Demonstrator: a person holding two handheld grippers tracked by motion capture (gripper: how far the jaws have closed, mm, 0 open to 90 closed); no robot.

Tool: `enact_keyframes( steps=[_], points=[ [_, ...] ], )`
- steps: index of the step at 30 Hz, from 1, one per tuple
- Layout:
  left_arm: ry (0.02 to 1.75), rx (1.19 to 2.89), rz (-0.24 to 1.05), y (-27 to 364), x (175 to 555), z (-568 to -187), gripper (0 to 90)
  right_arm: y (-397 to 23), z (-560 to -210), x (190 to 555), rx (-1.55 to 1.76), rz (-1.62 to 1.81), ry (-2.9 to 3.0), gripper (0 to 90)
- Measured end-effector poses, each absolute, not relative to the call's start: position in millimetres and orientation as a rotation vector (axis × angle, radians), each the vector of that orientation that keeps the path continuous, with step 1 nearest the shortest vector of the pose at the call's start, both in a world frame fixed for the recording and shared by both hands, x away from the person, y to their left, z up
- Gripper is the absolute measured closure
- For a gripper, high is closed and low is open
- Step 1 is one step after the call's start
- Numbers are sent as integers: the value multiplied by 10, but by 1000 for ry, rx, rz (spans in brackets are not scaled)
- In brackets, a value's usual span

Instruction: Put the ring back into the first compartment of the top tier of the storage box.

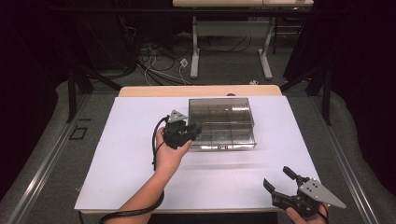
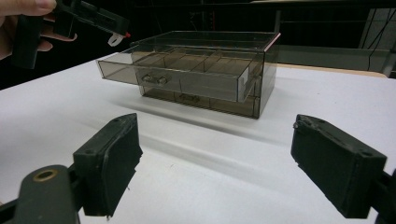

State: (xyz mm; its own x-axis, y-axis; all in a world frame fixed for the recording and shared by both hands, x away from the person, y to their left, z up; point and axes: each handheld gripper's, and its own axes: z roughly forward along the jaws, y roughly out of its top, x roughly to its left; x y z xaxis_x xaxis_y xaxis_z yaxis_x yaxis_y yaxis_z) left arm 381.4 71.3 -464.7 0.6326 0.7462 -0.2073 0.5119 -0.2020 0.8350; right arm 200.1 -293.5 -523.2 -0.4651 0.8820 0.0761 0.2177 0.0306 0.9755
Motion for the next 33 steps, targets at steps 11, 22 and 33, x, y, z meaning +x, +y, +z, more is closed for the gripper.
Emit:
enact_keyframes(
  steps=[11,22,33],
  points=[
    [1012,1891,284,662,3845,-4736,696,-2934,-5233,2002,1116,1470,1736,150],
    [1013,1913,283,629,3862,-4798,695,-2932,-5235,2003,1115,1472,1736,150],
    [1021,1912,280,631,3870,-4813,671,-2930,-5235,2002,1116,1474,1737,150]
  ],
)
